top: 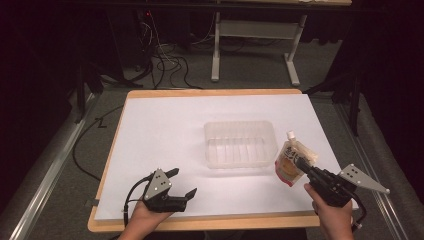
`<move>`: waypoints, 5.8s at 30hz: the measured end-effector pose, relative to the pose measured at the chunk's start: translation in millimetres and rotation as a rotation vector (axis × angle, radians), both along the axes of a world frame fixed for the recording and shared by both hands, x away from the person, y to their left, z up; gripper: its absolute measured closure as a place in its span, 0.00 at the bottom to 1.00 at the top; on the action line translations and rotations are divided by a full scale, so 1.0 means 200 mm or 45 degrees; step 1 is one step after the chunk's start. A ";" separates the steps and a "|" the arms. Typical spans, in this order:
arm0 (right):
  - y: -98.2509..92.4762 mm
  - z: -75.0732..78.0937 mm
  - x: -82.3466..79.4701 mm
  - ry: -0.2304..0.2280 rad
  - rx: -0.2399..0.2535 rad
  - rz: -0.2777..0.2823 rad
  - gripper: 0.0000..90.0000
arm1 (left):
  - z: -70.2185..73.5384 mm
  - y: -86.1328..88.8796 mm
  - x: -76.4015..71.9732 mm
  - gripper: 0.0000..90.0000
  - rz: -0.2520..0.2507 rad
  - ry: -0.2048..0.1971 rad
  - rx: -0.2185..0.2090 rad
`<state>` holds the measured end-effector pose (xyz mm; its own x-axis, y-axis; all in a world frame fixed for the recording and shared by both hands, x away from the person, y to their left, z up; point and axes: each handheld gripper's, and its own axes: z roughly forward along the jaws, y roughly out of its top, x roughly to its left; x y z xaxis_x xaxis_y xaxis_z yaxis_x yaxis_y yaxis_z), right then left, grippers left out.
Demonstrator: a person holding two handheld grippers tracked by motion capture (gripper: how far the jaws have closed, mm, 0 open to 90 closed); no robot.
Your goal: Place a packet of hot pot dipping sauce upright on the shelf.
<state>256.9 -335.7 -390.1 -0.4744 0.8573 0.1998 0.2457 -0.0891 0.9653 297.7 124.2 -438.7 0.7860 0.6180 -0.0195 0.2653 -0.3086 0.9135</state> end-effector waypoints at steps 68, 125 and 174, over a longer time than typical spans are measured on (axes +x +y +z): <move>0.34 0.05 0.60 0.089 -0.137 -0.098 1.00 | 0.00 0.00 -0.01 0.17 -0.025 -0.013 0.006; 0.36 -0.19 0.53 0.112 -0.223 -0.095 0.99 | 0.00 0.01 -0.01 0.17 -0.035 -0.004 0.020; 0.04 -0.14 0.15 0.095 -0.189 -0.055 0.21 | -0.01 -0.01 -0.03 0.17 -0.037 0.004 0.031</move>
